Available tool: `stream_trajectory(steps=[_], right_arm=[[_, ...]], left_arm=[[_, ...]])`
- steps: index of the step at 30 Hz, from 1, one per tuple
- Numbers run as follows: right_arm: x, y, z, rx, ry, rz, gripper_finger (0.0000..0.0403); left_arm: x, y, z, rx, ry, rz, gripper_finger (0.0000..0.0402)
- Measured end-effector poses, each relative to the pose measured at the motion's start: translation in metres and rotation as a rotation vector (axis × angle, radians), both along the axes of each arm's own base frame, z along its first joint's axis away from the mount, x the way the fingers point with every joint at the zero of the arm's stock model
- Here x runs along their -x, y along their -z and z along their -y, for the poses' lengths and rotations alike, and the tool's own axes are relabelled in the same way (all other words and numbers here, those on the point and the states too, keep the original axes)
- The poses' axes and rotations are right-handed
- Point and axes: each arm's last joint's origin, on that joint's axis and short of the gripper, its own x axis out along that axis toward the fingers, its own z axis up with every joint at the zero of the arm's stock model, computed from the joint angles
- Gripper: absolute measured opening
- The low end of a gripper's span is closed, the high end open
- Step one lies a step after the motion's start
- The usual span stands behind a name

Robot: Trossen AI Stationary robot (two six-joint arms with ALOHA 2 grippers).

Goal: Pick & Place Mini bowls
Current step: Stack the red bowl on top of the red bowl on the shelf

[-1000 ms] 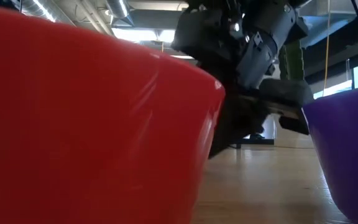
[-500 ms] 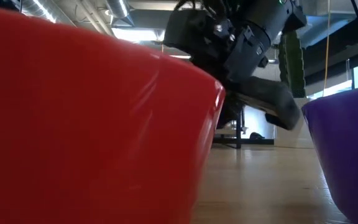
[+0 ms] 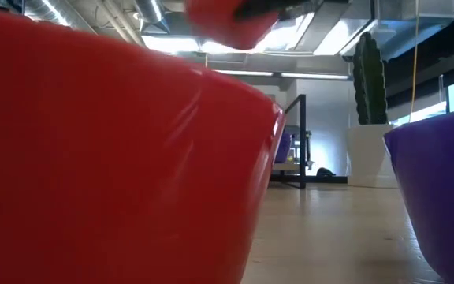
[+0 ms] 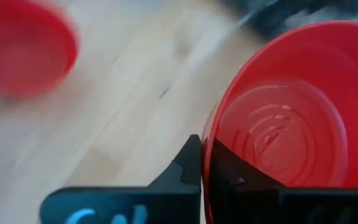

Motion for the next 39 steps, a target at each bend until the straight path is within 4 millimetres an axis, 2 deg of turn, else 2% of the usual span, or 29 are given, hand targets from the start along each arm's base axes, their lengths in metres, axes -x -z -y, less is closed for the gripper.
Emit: stream_trajectory(steps=[2,4,7,10,14,17,23,28,32,36,39], right_arm=[[0.017,-0.018,0.012,-0.038,0.052,0.076,0.0005],[0.031,-0.025,0.023,-0.076,0.098,0.135,0.0005],[0.046,-0.015,0.037,-0.122,0.148,0.171,0.0004],[0.055,0.005,0.046,-0.145,0.177,0.208,0.0003],[0.055,0.027,0.053,-0.168,0.208,0.236,0.0004],[0.047,0.027,0.058,-0.159,0.269,0.272,0.0004],[0.009,-0.01,0.08,-0.106,0.403,0.276,0.0004],[-0.031,-0.039,0.12,-0.054,0.515,0.101,0.0004],[-0.065,-0.048,0.165,-0.079,0.56,-0.025,0.0004],[-0.093,-0.042,0.208,-0.095,0.58,-0.16,0.0004],[-0.108,-0.037,0.233,-0.107,0.602,-0.206,0.0005]], left_arm=[[0.0,0.0,0.0,-0.014,-0.012,0.001,0.0002],[0.0,0.0,-0.001,-0.013,-0.027,0.001,0.0001],[0.0,0.0,-0.001,-0.012,-0.033,0.002,0.0003],[0.0,-0.002,-0.001,-0.008,-0.033,0.016,0.0008],[0.0,-0.002,-0.001,-0.008,-0.033,0.019,0.001],[0.0,-0.002,-0.001,-0.009,-0.033,0.023,0.0008],[0.0,-0.003,-0.001,-0.007,-0.032,0.03,0.0003],[0.0,-0.003,-0.001,-0.005,-0.032,0.029,0.0004],[0.0,-0.003,-0.001,-0.003,-0.044,0.028,0.0008],[0.0,-0.002,-0.001,-0.005,-0.047,0.022,0.0004],[0.0,-0.002,-0.001,-0.005,-0.049,0.02,0.0002]])
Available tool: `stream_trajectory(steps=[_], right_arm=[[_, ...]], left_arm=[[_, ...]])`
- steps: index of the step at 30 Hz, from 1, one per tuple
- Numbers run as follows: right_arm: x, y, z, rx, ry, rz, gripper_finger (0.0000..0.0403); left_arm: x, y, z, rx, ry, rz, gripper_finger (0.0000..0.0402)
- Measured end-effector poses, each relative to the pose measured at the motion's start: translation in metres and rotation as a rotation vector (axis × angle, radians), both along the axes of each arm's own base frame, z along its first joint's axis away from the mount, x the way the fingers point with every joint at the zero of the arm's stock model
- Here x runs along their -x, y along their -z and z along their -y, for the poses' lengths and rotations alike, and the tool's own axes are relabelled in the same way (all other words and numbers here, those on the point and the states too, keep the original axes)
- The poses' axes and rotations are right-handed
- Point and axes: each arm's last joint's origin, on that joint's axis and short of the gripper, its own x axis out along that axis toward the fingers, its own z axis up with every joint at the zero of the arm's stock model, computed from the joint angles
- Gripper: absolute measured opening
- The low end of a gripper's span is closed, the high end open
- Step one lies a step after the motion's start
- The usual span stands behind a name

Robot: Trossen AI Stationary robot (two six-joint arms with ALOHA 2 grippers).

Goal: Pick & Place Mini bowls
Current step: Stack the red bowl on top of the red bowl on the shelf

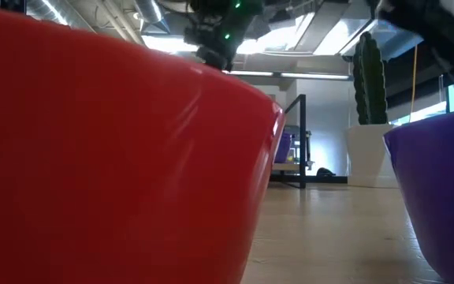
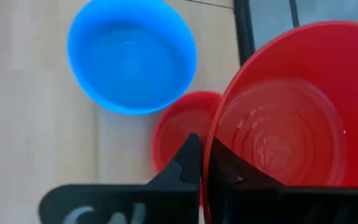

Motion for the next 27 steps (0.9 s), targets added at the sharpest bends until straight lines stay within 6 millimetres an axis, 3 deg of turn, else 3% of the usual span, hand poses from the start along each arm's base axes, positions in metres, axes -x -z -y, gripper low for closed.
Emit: stream_trajectory(steps=[5,7,14,27], right_arm=[[-0.014,0.024,0.024,-0.026,-0.019,-0.057,0.0005],[-0.015,0.039,0.029,-0.043,-0.021,-0.103,0.0005],[-0.018,0.061,0.04,-0.071,0.01,-0.154,0.0005],[-0.021,0.069,0.039,-0.126,-0.016,-0.155,0.0005]], left_arm=[[0.0,0.0,0.0,-0.001,-0.002,-0.002,0.0006],[0.0,0.0,0.0,-0.001,-0.002,-0.002,0.0008],[0.0,0.0,0.0,0.0,-0.003,-0.003,0.0002],[0.0,0.0,0.0,0.0,-0.002,-0.003,0.0004]])
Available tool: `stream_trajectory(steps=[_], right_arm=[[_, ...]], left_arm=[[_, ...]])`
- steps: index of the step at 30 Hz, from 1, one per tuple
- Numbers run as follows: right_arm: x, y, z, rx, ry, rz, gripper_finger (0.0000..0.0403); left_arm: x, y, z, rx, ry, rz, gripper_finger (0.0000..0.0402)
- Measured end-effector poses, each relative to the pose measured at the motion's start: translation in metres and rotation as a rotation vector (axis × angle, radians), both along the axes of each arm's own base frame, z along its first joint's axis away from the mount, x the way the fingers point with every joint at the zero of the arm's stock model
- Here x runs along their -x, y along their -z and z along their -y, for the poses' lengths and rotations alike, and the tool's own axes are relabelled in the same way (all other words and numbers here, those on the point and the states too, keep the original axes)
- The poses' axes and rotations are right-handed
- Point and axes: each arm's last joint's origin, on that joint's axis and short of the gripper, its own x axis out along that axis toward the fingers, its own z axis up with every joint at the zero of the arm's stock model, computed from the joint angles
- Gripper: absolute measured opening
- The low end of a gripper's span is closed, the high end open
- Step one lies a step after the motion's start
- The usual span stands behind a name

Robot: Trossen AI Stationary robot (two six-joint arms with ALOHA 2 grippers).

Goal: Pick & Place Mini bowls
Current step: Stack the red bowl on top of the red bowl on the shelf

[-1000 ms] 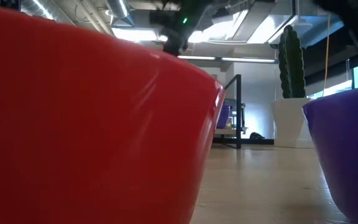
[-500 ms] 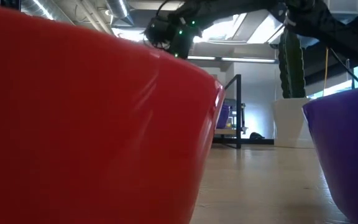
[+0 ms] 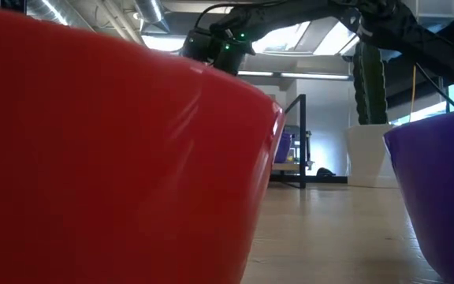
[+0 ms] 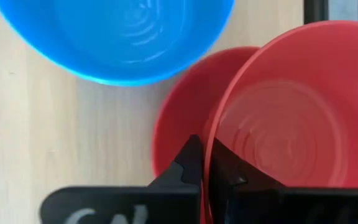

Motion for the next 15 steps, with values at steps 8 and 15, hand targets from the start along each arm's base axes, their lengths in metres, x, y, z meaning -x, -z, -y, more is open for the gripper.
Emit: stream_trajectory(steps=[8,15], right_arm=[[-0.0004,-0.0001,-0.0005,-0.018,-0.011,0.009,0.0019],[-0.0009,-0.0004,-0.0003,-0.011,-0.005,0.014,0.0079]], left_arm=[[0.0,0.0,0.0,0.015,0.001,0.0,0.0007],[0.0,0.0,0.0,0.016,0.002,0.0,0.0004]])
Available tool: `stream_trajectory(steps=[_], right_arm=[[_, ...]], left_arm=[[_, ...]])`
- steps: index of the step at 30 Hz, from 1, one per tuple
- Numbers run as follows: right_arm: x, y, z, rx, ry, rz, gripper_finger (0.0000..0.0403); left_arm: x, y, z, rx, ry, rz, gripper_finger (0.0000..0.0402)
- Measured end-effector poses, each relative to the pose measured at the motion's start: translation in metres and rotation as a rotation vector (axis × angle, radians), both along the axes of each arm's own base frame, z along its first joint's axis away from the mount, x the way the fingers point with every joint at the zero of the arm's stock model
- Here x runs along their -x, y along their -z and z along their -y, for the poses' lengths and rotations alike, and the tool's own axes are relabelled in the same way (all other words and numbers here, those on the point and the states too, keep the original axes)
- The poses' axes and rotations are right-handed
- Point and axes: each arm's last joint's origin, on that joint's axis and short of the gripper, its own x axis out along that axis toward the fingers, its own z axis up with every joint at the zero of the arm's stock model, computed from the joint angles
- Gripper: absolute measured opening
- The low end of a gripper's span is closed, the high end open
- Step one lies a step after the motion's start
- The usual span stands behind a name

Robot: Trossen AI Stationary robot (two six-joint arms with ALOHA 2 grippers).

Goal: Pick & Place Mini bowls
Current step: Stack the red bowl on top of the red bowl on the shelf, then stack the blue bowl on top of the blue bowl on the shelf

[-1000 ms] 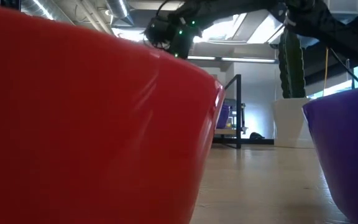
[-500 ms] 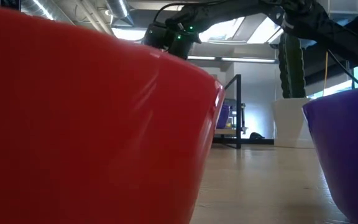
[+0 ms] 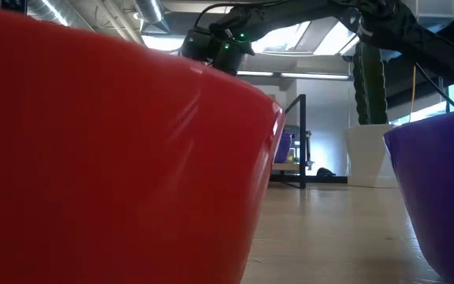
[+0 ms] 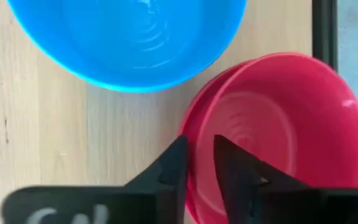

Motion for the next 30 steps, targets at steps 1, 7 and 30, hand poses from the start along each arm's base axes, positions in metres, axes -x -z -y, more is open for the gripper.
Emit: stream_trajectory(steps=[1,7,30], right_arm=[[0.0,0.0,0.0,0.01,0.005,0.001,0.0086],[-0.001,-0.003,0.001,0.025,0.006,0.007,0.0108],[0.028,-0.108,-0.062,0.017,-0.158,0.278,0.0025]], left_arm=[[0.0,0.0,0.0,0.0,0.0,0.0,0.0003],[0.0,0.0,0.0,0.0,0.0,0.0,0.0005],[0.0,0.0,0.0,0.003,-0.004,-0.004,0.0004]])
